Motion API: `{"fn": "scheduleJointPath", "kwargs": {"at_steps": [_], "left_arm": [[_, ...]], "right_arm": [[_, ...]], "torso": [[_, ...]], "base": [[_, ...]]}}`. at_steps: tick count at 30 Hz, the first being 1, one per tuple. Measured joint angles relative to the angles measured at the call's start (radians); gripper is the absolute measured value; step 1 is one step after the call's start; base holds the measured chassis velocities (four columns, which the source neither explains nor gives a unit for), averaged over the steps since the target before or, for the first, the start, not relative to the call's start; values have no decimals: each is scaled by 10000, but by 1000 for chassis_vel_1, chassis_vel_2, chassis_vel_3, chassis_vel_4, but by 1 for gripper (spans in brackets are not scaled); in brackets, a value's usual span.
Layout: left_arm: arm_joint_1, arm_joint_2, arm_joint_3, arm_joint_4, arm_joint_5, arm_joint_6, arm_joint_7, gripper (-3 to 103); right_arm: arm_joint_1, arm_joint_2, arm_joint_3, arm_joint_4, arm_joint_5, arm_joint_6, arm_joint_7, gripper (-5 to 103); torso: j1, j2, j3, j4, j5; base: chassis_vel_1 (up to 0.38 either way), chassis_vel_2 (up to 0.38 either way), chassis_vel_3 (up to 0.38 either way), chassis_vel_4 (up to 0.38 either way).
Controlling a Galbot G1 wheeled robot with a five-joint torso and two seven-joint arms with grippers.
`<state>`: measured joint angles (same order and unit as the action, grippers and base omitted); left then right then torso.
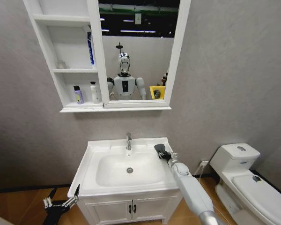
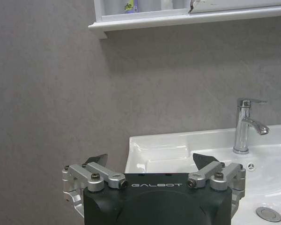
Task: Move facial cleanser and shampoo from washbasin to cabinet, then wipe washbasin with towel.
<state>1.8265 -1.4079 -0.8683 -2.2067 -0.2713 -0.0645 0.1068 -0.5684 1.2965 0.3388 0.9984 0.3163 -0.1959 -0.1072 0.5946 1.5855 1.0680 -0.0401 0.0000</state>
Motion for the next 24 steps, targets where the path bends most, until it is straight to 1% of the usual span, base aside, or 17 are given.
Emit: {"fn": "scheduleJointPath", "kwargs": {"at_steps": [1,2,5,6,7,8,9,11,12,13,14,16,17,19,20,22,24], "left_arm": [[0,0,1,0,0,0,0,100],[0,0,1,0,0,0,0,100],[0,0,0,0,0,0,0,100],[0,0,0,0,0,0,0,100],[0,0,0,0,0,0,0,100],[0,1,0,0,0,0,0,100],[0,1,0,0,0,0,0,100],[0,0,1,0,0,0,0,100],[0,0,1,0,0,1,0,100],[0,0,1,0,-1,0,0,100],[0,0,1,0,-1,0,0,100],[0,1,1,0,-1,1,-1,100],[0,1,1,0,-1,1,-1,100],[0,1,0,0,-1,1,-1,100],[0,1,0,0,-1,1,-1,100],[0,1,1,0,-1,1,0,100],[0,1,1,0,-1,1,0,100]], "right_arm": [[-101,-15,-5,405,30,-104,-132,27],[-101,-15,-5,405,30,-104,-132,27],[-264,39,-174,1306,-43,-371,-135,12],[-264,39,-174,1306,-43,-371,-135,12],[-312,59,-281,1547,-27,-466,-43,8],[-477,76,-626,2133,216,-784,287,7],[-477,76,-626,2133,216,-784,287,7],[-807,-6,-1333,2854,569,-1282,680,7],[-915,-75,-1582,3007,582,-1439,751,7],[-1044,-224,-2021,3169,591,-1783,862,7],[-1044,-224,-2021,3169,591,-1783,862,7],[-1101,-436,-2510,3205,738,-2207,952,7],[-1101,-436,-2510,3205,738,-2207,952,7],[-997,-718,-3131,3014,1149,-2665,1222,7],[-997,-718,-3131,3014,1149,-2665,1222,7],[-772,-850,-3541,2793,1494,-3019,1323,7],[-676,-889,-3700,2693,1556,-3128,1323,7]], "torso": [[0,0,0,0,0],[0,0,0,0,0],[0,0,-1,-1,-2],[0,0,-1,-1,-2],[0,0,0,2,-2],[0,0,0,3,-2],[0,0,0,3,-2],[0,0,-1,4,-2],[0,0,0,4,0],[-1,0,0,2,0],[-1,0,0,2,0],[-1,0,0,-2,0],[-1,0,0,-2,0],[0,0,0,-2,0],[0,0,0,-2,0],[0,0,-1,-1,0],[0,0,-1,0,-1]], "base": [[0,0,0,0],[0,0,0,0],[0,0,0,0],[0,0,0,0],[0,0,0,0],[0,0,0,0],[0,0,0,0],[0,0,0,0],[0,0,0,0],[0,0,0,0],[0,0,0,0],[0,0,0,0],[0,0,0,0],[0,0,0,0],[0,0,0,0],[0,0,0,0],[0,0,0,0]]}}
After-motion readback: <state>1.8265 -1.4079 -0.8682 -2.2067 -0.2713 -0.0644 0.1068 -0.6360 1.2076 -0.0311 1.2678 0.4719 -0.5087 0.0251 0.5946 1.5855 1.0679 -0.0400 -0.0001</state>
